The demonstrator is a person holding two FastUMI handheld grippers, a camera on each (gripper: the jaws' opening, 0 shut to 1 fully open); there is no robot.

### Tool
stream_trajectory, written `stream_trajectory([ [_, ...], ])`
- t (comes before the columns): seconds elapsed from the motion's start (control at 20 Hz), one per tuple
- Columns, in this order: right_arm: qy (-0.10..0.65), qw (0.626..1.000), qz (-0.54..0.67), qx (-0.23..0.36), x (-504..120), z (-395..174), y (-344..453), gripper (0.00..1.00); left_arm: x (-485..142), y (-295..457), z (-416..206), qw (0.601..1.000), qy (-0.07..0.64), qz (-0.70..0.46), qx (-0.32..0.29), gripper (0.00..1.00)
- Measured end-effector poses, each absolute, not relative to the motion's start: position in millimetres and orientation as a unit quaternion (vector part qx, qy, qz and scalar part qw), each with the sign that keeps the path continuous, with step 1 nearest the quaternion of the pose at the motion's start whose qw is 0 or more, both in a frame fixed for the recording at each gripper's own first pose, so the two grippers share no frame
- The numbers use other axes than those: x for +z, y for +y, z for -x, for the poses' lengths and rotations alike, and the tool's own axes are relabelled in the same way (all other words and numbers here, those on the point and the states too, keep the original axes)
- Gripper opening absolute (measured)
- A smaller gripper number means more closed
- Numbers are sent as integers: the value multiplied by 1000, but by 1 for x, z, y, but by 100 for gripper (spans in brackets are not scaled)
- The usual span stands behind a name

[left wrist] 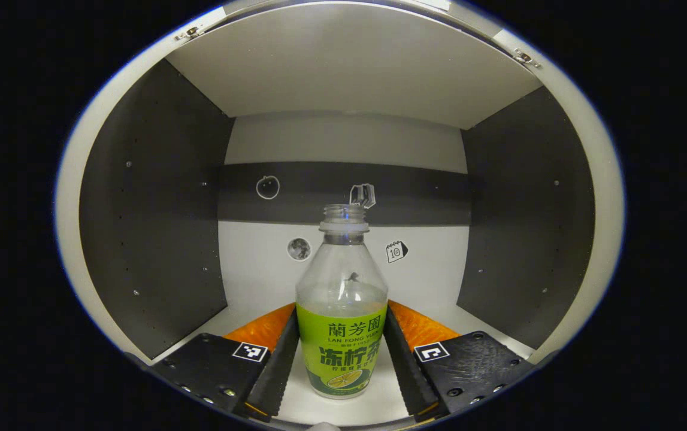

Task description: Grasp the bottle in the cabinet with the left hand and place it on the coaster, then close the right door with the right hand and the left door with the left hand.

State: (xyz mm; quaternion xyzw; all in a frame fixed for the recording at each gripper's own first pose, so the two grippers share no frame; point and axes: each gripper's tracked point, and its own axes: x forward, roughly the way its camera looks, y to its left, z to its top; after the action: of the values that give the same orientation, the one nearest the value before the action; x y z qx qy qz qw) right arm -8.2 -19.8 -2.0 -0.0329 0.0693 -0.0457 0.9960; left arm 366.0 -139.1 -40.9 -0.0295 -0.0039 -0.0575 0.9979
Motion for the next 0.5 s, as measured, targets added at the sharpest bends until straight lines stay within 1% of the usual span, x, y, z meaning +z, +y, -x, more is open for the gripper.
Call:
stream_trajectory([
  [0.2,63,996,32,-46,-1,16,-23,97,-32,-135,-306,996,-21,31,-84,73],
  [0.4,68,996,21,-47,-11,25,-27,95,-50,-140,-237,993,-17,36,-113,74],
  [0.5,67,996,19,-52,-15,31,-33,99,-65,-142,-207,992,-9,35,-123,73],
])
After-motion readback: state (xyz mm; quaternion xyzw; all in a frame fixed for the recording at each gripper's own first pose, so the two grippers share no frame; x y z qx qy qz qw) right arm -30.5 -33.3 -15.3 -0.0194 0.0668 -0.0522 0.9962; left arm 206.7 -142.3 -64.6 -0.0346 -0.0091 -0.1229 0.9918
